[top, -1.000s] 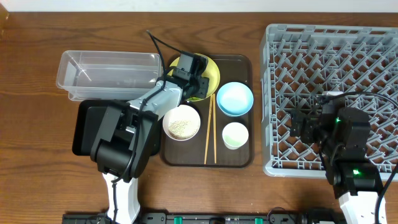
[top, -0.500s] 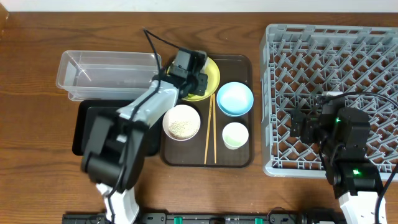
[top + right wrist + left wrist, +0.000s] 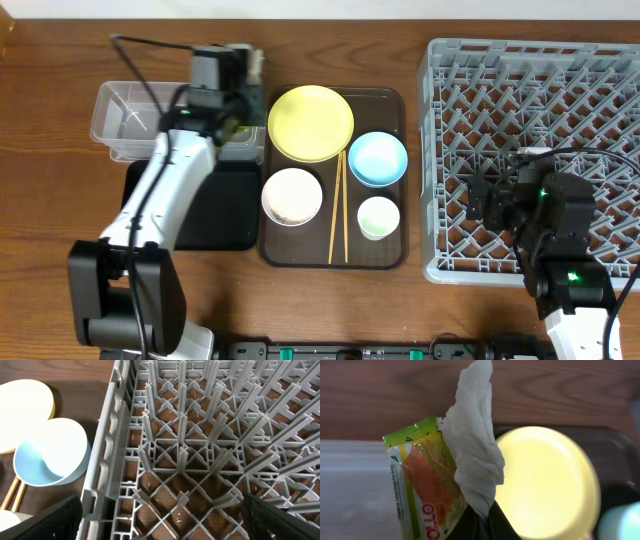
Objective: Sort waste into correct bins and load items into the dishwasher rack
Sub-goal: 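Carry the wrapper and tissue left and drop them into the clear bin, then move the left gripper to the pink rice bowl and grasp its rim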
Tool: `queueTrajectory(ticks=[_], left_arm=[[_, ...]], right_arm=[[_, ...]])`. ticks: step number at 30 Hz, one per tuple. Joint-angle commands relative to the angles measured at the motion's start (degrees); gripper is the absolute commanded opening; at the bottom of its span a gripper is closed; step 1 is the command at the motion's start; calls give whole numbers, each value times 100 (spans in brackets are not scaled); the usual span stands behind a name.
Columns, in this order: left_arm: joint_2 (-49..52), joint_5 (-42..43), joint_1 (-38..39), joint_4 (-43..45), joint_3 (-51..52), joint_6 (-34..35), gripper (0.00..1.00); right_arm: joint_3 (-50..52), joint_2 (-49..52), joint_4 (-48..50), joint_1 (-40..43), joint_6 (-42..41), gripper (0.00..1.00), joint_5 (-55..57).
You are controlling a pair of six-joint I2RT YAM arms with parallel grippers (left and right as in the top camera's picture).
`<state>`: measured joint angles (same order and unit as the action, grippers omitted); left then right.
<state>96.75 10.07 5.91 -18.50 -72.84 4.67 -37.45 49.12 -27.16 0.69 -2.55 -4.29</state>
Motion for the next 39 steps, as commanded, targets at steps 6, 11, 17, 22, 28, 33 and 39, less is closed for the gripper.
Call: queueTrajectory(ticks=[6, 11, 17, 22, 28, 33, 39], left_arm=[[389, -70, -769, -181, 20, 13, 6], [654, -72, -826, -160, 20, 11, 11], [686, -70, -826, -201, 17, 9, 34], [393, -68, -824, -181, 17, 9, 41], [-339, -2, -741, -391, 17, 11, 41], [-951, 476, -260, -1451, 17, 13, 41], [-793, 490, 579, -2583, 31, 15, 41]], right_arm=[[-138, 2, 13, -55, -61, 99, -26], [-138, 2, 9, -55, -61, 99, -26], [-138, 2, 11, -55, -61, 99, -26], [-138, 2, 11, -55, -61, 99, -26], [-138, 2, 11, -55, -61, 99, -26], [-138, 2, 15, -55, -61, 99, -26], [-138, 2, 13, -55, -61, 99, -26]])
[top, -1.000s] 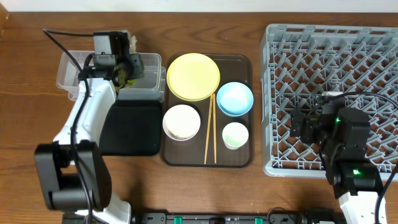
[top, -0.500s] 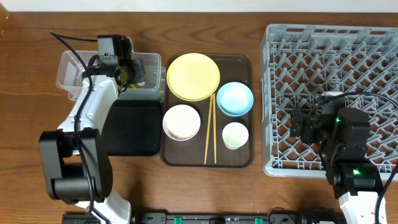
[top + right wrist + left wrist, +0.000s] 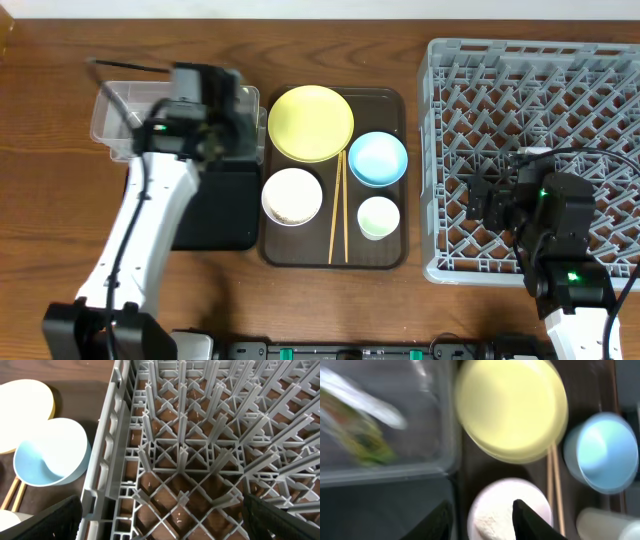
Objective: Sort waste into correct bins and load items into the dishwasher rack
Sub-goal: 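Move the left gripper to the pink rice bowl and grasp its rim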
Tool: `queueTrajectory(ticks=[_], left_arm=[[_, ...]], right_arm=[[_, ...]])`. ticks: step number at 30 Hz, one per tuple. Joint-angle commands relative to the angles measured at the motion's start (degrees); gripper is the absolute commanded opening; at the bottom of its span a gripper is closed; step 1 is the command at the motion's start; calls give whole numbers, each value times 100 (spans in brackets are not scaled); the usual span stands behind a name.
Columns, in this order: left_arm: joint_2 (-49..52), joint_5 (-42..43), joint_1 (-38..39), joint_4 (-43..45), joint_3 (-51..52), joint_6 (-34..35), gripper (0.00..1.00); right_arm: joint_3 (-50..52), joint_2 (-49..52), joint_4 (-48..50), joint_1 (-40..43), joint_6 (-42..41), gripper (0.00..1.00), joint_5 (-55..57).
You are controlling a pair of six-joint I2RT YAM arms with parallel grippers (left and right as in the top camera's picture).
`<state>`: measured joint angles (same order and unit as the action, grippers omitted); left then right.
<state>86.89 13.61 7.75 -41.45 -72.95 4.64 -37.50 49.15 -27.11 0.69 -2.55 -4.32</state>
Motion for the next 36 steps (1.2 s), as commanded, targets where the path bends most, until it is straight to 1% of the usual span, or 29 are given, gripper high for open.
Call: queueTrajectory(ticks=[1, 7, 12, 15, 16, 23, 24, 26, 30, 31, 32, 33, 34, 36], left_arm=[[260, 136, 538, -358, 48, 17, 41], [702, 131, 1329, -411, 52, 42, 41], [1228, 109, 1810, -398, 52, 55, 41], [1582, 72, 2013, -413, 52, 57, 40], [1674, 72, 2055, -420, 52, 55, 36], [2146, 68, 2146, -457, 52, 55, 36], [2168, 68, 2146, -457, 52, 55, 34], [2173, 70, 2149, -459, 52, 57, 26], [2170, 70, 2149, -459, 52, 57, 19], [2170, 70, 2149, -457, 52, 55, 19], [2170, 70, 2149, -457, 52, 57, 14], [2170, 70, 2149, -457, 52, 55, 11], [2170, 70, 2149, -457, 52, 55, 9], [2170, 68, 2149, -457, 52, 55, 9]], right_arm=[[-133, 0, 9, -55, -61, 99, -24], [-133, 0, 9, -55, -61, 99, -24], [-133, 0, 9, -55, -61, 99, -24], [-133, 0, 7, -55, -61, 99, -24], [-133, 0, 7, -55, -61, 99, -24], [-133, 0, 7, -55, -61, 99, -24], [-133, 0, 7, -55, -61, 99, -24], [-133, 0, 4, -55, -61, 99, -24], [-133, 0, 7, -55, -61, 99, -24], [-133, 0, 4, -55, -61, 99, -24], [-133, 0, 4, -55, -61, 99, -24], [-133, 0, 4, -55, -61, 99, -24], [-133, 0, 4, -55, -61, 99, -24], [-133, 0, 2, -55, -61, 99, -26]])
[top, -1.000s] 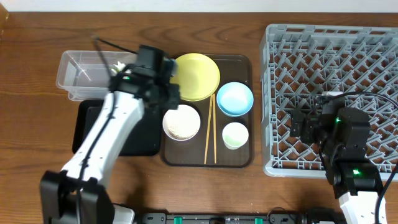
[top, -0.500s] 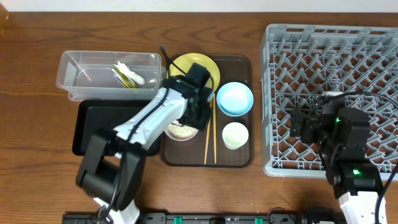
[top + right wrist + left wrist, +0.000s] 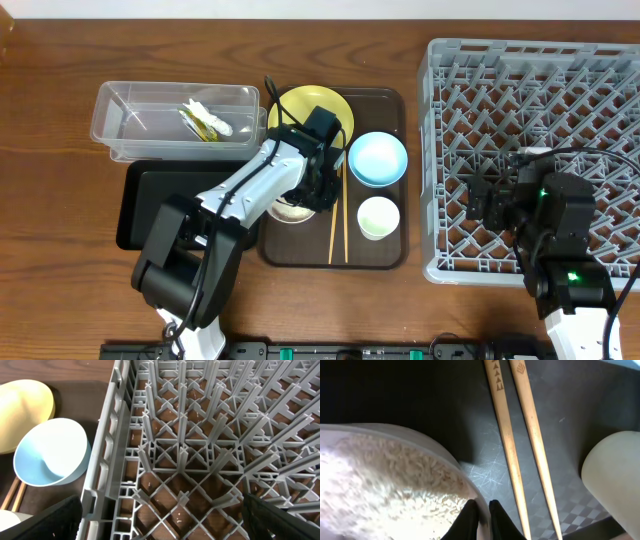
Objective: Sort waste into correct bins and load items into the dishwasher rack
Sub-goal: 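Move the left gripper to the pink rice bowl and grasp its rim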
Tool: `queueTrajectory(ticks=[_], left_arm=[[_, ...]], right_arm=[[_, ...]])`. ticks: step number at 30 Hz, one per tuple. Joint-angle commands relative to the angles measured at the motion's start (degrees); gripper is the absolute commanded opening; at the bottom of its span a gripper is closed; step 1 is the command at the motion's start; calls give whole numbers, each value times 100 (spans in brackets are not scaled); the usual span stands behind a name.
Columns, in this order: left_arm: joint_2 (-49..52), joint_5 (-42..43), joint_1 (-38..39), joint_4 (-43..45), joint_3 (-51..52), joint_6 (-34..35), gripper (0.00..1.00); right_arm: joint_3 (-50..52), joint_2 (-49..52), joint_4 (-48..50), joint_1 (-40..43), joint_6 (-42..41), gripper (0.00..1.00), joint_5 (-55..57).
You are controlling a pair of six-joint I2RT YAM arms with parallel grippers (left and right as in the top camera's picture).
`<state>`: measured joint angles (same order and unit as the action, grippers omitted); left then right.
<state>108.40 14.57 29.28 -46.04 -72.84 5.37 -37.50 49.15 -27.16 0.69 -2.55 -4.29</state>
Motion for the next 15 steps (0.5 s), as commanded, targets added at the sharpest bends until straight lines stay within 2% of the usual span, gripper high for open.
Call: queueTrajectory(ticks=[1, 10, 12, 15], left_arm=[[20, -28, -4, 2, 42, -15, 9], [28, -55, -4, 15, 52, 4, 13], [28, -319, 7, 31, 76, 280, 17], [28, -492, 37, 109, 129, 485, 17]], right_arm=[[-133, 0, 4, -55, -61, 99, -26], [-133, 0, 4, -55, -61, 99, -26], [-133, 0, 4, -55, -61, 99, -28], [-133, 0, 4, -55, -61, 99, -26]])
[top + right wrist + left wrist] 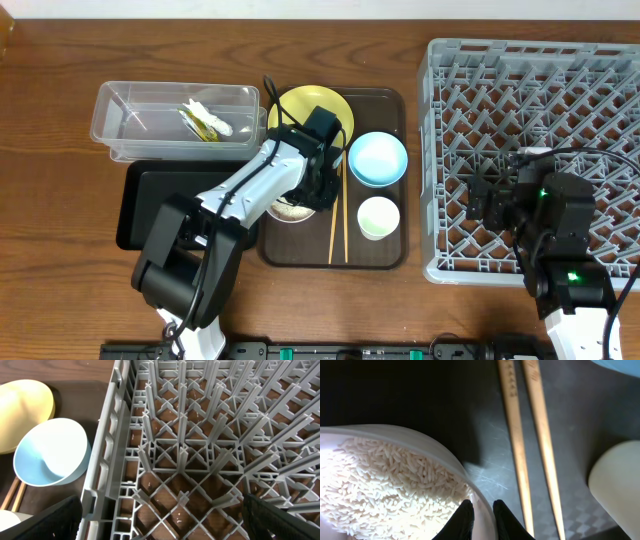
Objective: Sort waste into correct bins and load items into the dishwasher rack
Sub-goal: 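Move the left gripper to the pink rice bowl and grasp its rim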
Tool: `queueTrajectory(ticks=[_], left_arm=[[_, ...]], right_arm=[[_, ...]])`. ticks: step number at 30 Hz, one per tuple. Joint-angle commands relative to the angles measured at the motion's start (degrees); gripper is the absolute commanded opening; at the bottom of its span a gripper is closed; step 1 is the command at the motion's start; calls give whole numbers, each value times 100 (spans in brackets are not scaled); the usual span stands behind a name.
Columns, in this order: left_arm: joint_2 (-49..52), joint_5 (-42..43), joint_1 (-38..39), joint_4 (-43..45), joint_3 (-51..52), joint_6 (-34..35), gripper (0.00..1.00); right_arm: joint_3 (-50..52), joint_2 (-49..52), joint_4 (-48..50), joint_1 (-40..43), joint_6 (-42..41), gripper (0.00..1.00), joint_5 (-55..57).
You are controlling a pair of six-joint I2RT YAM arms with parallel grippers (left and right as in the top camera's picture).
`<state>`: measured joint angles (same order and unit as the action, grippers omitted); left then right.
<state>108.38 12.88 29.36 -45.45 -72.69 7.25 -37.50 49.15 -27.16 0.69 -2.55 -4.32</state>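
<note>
A white bowl of rice (395, 480) sits on the brown tray (385, 255). My left gripper (481, 512) is shut on the bowl's right rim, one finger inside and one outside. Beside it lie two wooden chopsticks (336, 215), with a pale cup (378, 216) to their right. Farther back sit a blue bowl (377, 158) and a yellow plate (311, 115). My right gripper (162, 522) hangs open over the grey dishwasher rack (540, 80), holding nothing.
A clear bin (130, 120) at the back left holds a green wrapper and a white tissue (205, 118). In front of it lies a black tray (160, 210). The rack's upright tines fill the right side of the table.
The left wrist view has shifted slightly and the bowl's rim now shows plainly between the fingers. The right arm and the dishes have not moved.
My left gripper first held a wrapper and a tissue near the clear bin. Then it was open by the bin, with both items dropping into it. After that it was down at the rice bowl's rim, where it is now shut.
</note>
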Motion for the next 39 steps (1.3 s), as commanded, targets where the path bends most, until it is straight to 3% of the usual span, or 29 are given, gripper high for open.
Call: queueTrajectory(ticks=[1, 11, 28, 32, 39], left_arm=[[31, -313, 48, 74, 116, 297, 17], [33, -750, 328, 284, 122, 472, 17], [326, -763, 474, 251, 120, 686, 17], [291, -761, 474, 238, 120, 686, 6], [-223, -758, 474, 59, 96, 929, 6]], right_arm=[[-133, 0, 7, -55, -61, 99, -24], [-133, 0, 4, -55, -61, 99, -24], [-133, 0, -9, -55, -61, 99, -24], [-133, 0, -11, -55, -61, 99, -24], [-133, 0, -11, -55, -59, 99, -22]])
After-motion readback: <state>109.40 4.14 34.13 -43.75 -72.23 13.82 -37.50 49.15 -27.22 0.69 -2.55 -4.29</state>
